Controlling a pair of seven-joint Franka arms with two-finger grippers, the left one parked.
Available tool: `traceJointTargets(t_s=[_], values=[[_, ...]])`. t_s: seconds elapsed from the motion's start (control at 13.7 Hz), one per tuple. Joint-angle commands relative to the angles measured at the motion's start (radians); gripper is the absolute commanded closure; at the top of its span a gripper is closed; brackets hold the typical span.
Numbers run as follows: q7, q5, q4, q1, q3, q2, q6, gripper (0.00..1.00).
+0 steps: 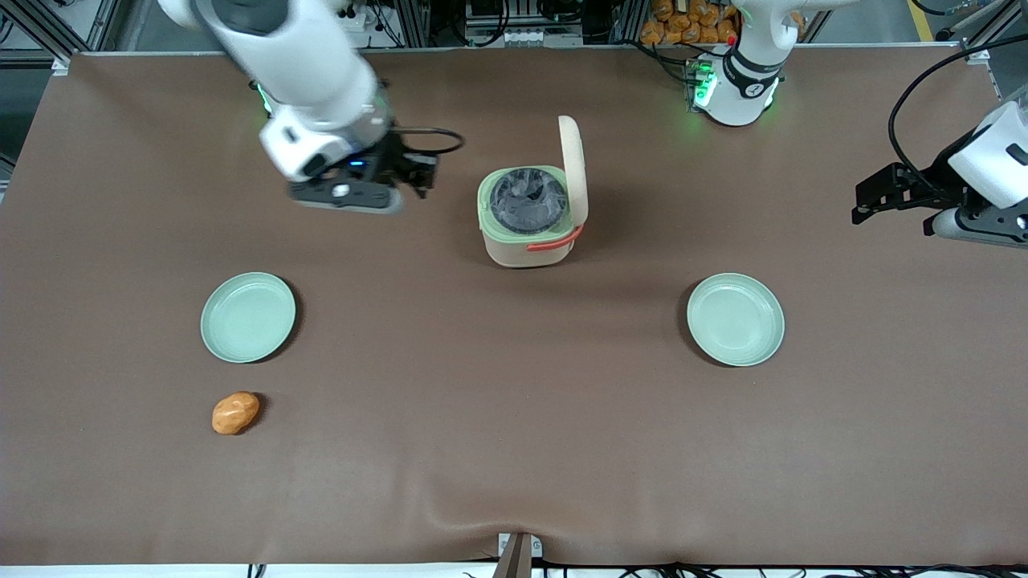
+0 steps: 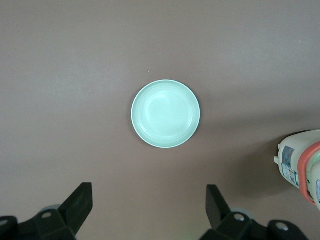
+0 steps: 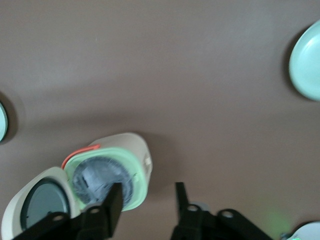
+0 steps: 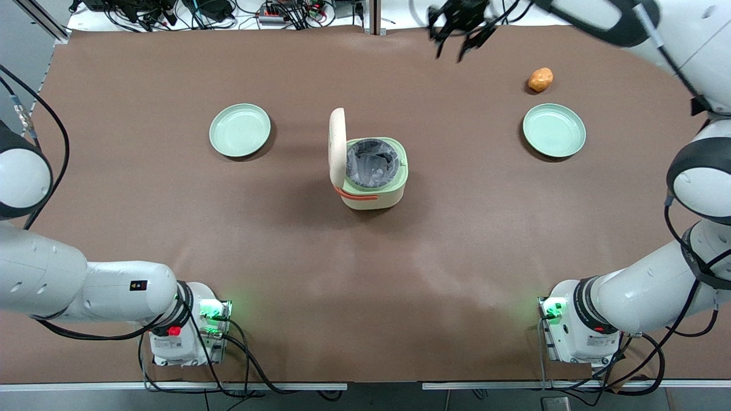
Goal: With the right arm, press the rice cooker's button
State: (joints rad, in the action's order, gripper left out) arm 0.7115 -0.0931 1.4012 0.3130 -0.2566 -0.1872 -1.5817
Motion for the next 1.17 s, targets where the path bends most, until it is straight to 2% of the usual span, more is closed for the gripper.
traceJointTargets(t_s=[0.0,0.22,0.51,0.66,1.1], values=[[-0.204,-0.008,0.001,-0.023,0.117,0.058,0.038,0.00],[-0.441,-0.008,0.010,-0.096,0.226,0.100,0.103,0.00],[-0.547,0.007,0.067,-0.138,0.301,0.144,0.138,0.00],[-0.657,0.013,0.070,-0.169,0.338,0.144,0.141,0.00],[-0.730,0.027,0.121,-0.195,0.401,0.216,0.160,0.00]])
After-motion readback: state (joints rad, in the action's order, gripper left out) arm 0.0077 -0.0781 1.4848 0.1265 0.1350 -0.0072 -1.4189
